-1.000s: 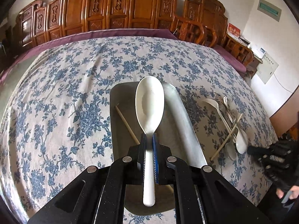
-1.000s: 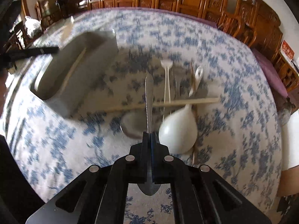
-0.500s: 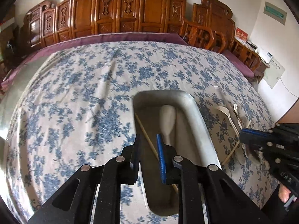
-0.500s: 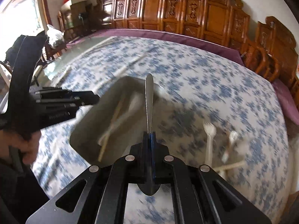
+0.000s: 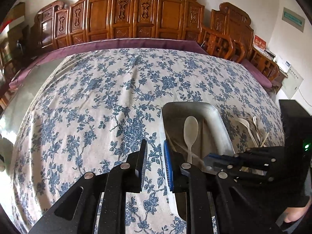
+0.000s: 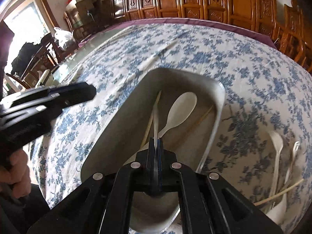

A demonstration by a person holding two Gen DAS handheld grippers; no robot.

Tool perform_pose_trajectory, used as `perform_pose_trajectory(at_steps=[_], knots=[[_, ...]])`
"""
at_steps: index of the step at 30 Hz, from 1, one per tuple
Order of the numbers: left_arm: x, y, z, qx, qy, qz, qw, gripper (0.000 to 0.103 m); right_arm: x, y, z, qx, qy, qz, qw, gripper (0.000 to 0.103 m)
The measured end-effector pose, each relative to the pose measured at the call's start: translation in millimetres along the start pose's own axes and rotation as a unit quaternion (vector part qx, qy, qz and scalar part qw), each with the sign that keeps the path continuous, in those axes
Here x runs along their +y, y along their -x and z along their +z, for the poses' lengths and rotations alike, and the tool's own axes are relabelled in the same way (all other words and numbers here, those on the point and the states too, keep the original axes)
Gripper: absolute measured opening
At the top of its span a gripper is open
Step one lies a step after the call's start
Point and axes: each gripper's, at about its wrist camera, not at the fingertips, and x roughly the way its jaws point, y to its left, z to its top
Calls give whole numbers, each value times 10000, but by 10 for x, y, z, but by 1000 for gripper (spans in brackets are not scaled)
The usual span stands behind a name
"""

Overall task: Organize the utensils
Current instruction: 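Lower the metal spoon into the tray and open the right tool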

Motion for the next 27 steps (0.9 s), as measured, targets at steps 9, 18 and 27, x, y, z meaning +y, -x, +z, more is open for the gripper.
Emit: perform_pose_trajectory(at_steps=[9,18,27], knots=[[-172,85,-17,-94,-140,-149,9997,16,-73,324,-98,-311,-1,155,9994,5],[-649,235,-90,-251,-444,-631,9967,23,-776,1227,-699,-669,-299,-952,9928,6],[-1179,189,-257,-83,-706,-969,9928,23,-1429,1390,-1141,-603,-751,-1449,9847,34]])
